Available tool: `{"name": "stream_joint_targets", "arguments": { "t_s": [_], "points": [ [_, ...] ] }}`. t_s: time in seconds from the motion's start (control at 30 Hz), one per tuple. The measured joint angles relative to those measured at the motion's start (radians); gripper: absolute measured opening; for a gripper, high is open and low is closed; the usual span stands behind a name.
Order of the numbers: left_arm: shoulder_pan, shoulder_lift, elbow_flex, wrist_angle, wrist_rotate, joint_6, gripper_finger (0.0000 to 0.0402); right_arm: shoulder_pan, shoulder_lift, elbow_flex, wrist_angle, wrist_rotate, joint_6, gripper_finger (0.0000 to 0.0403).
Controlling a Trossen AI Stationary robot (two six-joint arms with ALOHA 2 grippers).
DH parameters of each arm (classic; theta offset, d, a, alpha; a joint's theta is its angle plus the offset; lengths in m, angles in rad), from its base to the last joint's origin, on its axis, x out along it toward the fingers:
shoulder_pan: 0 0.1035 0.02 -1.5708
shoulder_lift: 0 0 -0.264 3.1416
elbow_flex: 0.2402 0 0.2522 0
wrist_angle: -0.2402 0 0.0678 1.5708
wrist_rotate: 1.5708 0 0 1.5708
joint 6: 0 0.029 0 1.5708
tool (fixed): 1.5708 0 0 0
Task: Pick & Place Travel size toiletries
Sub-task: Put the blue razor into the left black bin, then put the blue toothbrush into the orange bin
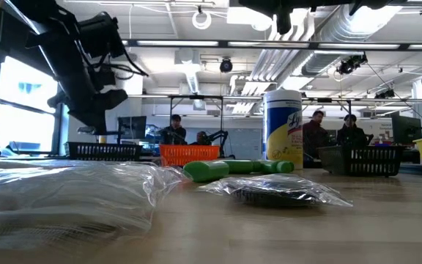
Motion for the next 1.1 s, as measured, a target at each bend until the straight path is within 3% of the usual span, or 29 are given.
{"name": "stream_joint_targets", "arguments": {
  "t_s": [0.2, 0.77, 1.1],
  "points": [
    [0.001, 0.086, 0.0, 0.006, 0.002, 0.0, 0.0023, 0.0, 0.0, 0.0, 0.0, 0.0, 0.0, 0.0085],
    [0.001, 0.1, 0.0, 0.021, -0.002, -0.003, 0.012, 0.0, 0.0, 0.0, 0.0, -0.001, 0.001, 0.0085],
    [0.0, 0.004, 0.0, 0.106, 0.078, 0.009, 0.0099, 0.0, 0.0, 0.0, 0.0, -0.004, 0.001, 0.0085]
  ]
}}
